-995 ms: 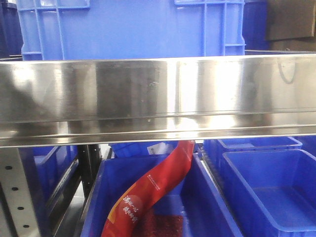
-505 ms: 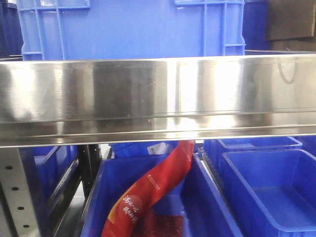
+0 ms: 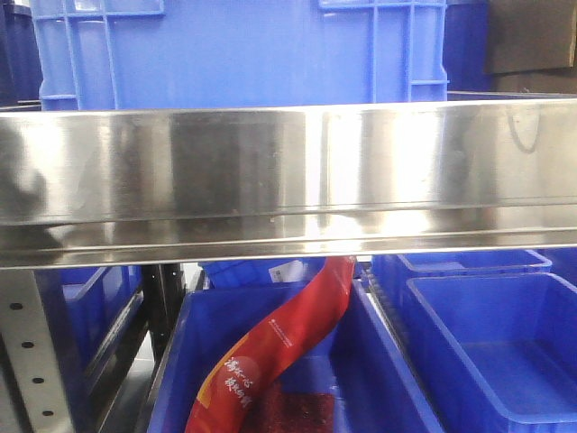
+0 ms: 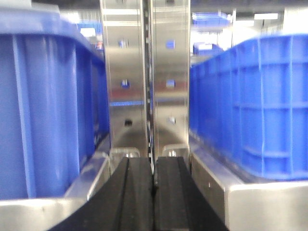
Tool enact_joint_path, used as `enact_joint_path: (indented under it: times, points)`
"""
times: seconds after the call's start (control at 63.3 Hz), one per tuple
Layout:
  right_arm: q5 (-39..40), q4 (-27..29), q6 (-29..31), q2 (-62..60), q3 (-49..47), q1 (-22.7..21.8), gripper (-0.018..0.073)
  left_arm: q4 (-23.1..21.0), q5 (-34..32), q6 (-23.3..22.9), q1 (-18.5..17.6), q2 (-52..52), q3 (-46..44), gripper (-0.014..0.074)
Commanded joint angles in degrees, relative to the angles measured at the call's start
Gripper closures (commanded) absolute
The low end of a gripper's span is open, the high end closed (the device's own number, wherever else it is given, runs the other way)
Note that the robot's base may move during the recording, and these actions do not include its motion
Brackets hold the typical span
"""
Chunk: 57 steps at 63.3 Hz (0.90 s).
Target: Grab PVC pipe and place in blue bin
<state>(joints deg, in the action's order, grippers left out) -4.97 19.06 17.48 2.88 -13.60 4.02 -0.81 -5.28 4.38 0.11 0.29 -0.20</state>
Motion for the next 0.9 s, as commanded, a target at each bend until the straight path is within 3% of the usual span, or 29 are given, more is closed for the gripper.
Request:
enact_joint_path:
  times: [0.0,0.363,0.616,0.884]
  points:
    - [1.16,-0.33,0.05,-0.32,0.06,-0.38,0.0725,-0.44,-1.96,-0.29,0.27,-0.29,0.2,0.0707]
    - [1.16,-0.33,0.05,-0.32,0.06,-0.38,0.0725,-0.44,0.5,-0.29,0.27,-0.29,0.2,0.0707]
    - [1.16,-0.33,0.05,-0.32,0.06,-0.38,0.0725,-0.44,0.04,-0.29,4.56,-0.29,0.2,0.0707]
    - [1.16,-0.33,0.05,-0.32,0.06,-0.38,0.0725,-0.44,-0.07,-0.29,4.68,-0.29,0.2,0.0707]
